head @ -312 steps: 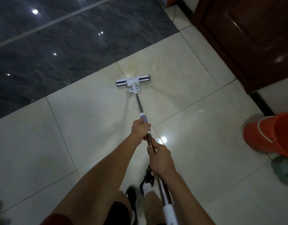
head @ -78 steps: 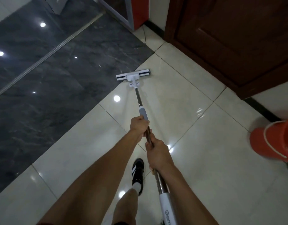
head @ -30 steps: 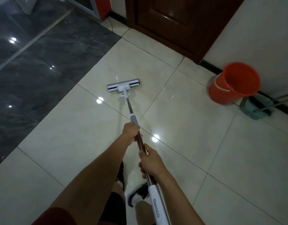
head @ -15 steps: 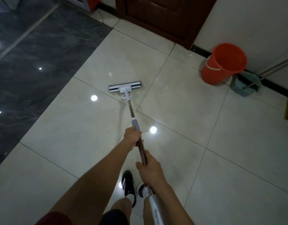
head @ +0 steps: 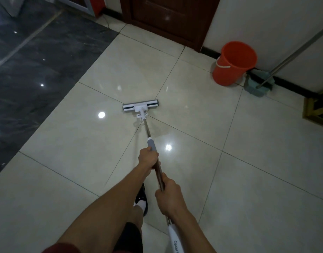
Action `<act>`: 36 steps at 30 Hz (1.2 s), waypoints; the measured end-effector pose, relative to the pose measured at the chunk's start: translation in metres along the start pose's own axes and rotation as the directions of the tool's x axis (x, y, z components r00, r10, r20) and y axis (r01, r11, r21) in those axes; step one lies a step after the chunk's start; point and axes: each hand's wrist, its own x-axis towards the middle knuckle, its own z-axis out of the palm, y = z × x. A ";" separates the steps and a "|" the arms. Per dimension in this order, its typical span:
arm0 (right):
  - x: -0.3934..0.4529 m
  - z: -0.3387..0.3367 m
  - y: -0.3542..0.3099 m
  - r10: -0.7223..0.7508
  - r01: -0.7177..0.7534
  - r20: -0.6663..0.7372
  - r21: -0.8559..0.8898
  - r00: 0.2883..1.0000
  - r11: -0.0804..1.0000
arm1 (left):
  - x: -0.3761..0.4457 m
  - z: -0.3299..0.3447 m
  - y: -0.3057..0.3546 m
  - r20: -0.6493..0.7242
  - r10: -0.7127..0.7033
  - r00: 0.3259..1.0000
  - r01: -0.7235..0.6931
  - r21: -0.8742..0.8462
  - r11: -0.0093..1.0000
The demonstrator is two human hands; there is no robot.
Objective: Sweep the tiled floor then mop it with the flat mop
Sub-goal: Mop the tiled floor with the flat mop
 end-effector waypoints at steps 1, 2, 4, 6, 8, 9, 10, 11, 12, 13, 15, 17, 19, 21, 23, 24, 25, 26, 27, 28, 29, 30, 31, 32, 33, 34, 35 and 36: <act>-0.014 0.000 0.016 -0.008 0.008 -0.001 -0.002 1.000 1.000 | -0.012 0.006 -0.015 -0.002 0.003 1.000 -0.003 0.007 1.000; -0.029 -0.001 0.032 -0.014 0.014 0.000 0.000 1.000 1.000 | -0.025 0.013 -0.031 -0.003 0.007 1.000 -0.007 0.014 1.000; -0.058 -0.003 0.065 -0.021 0.021 0.006 0.005 1.000 1.000 | -0.052 0.028 -0.062 -0.005 0.014 1.000 -0.014 0.011 1.000; -0.082 -0.004 0.098 -0.030 0.030 0.000 0.011 1.000 1.000 | -0.078 0.044 -0.092 -0.007 0.020 1.000 -0.020 0.014 1.000; -0.103 -0.004 0.126 -0.028 0.028 0.001 0.017 1.000 0.999 | -0.100 0.057 -0.119 -0.004 0.021 1.000 -0.021 0.031 0.999; -0.113 -0.004 0.139 -0.023 0.023 0.003 0.025 1.000 0.999 | -0.109 0.062 -0.130 -0.001 0.020 1.000 -0.020 0.038 0.999; -0.120 -0.004 0.151 -0.017 0.017 0.002 0.035 1.000 0.999 | -0.117 0.068 -0.139 0.004 0.019 1.000 -0.019 0.042 0.999; -0.126 -0.004 0.161 -0.013 0.013 -0.007 0.045 1.000 0.999 | -0.124 0.072 -0.146 0.009 0.021 1.000 -0.022 0.049 0.999; -0.130 -0.004 0.170 -0.015 0.016 -0.021 0.052 1.000 0.998 | -0.129 0.077 -0.151 0.014 0.023 1.000 -0.024 0.054 0.998; -0.132 -0.004 0.176 -0.020 0.023 -0.038 0.059 0.999 0.998 | -0.132 0.081 -0.154 0.017 0.024 1.000 -0.024 0.056 0.998; -0.129 -0.006 0.180 -0.019 0.025 -0.075 0.084 0.997 0.996 | -0.133 0.085 -0.156 0.011 0.025 1.000 -0.025 0.056 0.998; -0.120 -0.007 0.178 -0.002 0.010 -0.091 0.090 0.996 0.996 | -0.125 0.087 -0.153 -0.003 0.027 1.000 -0.027 0.063 0.998; -0.110 -0.006 0.173 0.010 -0.002 -0.097 0.090 0.995 0.996 | -0.115 0.087 -0.147 -0.010 0.026 1.000 -0.025 0.070 0.997; -0.099 -0.005 0.164 0.017 -0.008 -0.094 0.100 0.995 0.995 | -0.102 0.085 -0.139 -0.020 0.014 1.000 -0.012 0.068 0.998; -0.083 -0.005 0.150 0.027 -0.017 -0.089 0.105 0.996 0.994 | -0.086 0.082 -0.127 -0.019 0.007 1.000 -0.006 0.063 0.998; -0.073 -0.005 0.139 0.026 -0.016 -0.091 0.109 0.996 0.994 | -0.076 0.079 -0.117 -0.016 0.012 1.000 -0.011 0.051 0.999; -0.061 -0.006 0.127 0.019 -0.008 -0.095 0.112 0.995 0.994 | -0.064 0.076 -0.106 -0.014 0.018 1.000 -0.018 0.032 0.999; -0.047 -0.008 0.113 0.012 -0.001 -0.101 0.111 0.995 0.994 | -0.052 0.073 -0.093 -0.012 0.024 1.000 -0.024 0.011 1.000; -0.032 -0.009 0.098 0.008 0.003 -0.108 0.107 0.994 0.994 | -0.039 0.069 -0.077 -0.008 0.029 1.000 -0.029 -0.008 1.000; -0.017 -0.011 0.083 0.006 0.006 -0.116 0.107 0.993 0.994 | -0.026 0.064 -0.061 -0.002 0.031 1.000 -0.031 -0.025 0.999; -0.002 -0.014 0.066 0.003 0.011 -0.122 0.108 0.993 0.994 | -0.013 0.059 -0.045 0.010 0.027 1.000 -0.026 -0.039 0.999; 0.013 -0.016 0.050 -0.003 0.016 -0.122 0.106 0.993 0.994 | 0.000 0.055 -0.029 0.029 0.019 0.999 -0.018 -0.053 0.998; 0.027 -0.017 0.034 -0.008 0.020 -0.117 0.101 0.993 0.995 | 0.013 0.050 -0.013 0.052 0.009 0.999 -0.006 -0.061 0.998; 0.041 -0.019 0.018 -0.012 0.022 -0.111 0.095 0.994 0.995 | 0.026 0.045 0.003 0.073 0.001 0.997 0.004 -0.065 0.998; 0.055 -0.021 0.001 -0.014 0.024 -0.108 0.090 0.994 0.996 | 0.039 0.040 0.018 0.090 -0.006 0.996 0.012 -0.067 0.998; 0.069 -0.023 -0.015 -0.011 0.021 -0.106 0.090 0.994 0.996 | 0.051 0.035 0.035 0.103 -0.014 0.995 0.021 -0.071 0.997; 0.082 -0.026 -0.032 -0.006 0.016 -0.106 0.092 0.994 0.996 | 0.064 0.029 0.052 0.116 -0.023 0.993 0.031 -0.074 0.997; 0.097 -0.029 -0.047 -0.001 0.011 -0.108 0.093 0.994 0.996 | 0.076 0.025 0.070 0.133 -0.029 0.991 0.039 -0.074 0.997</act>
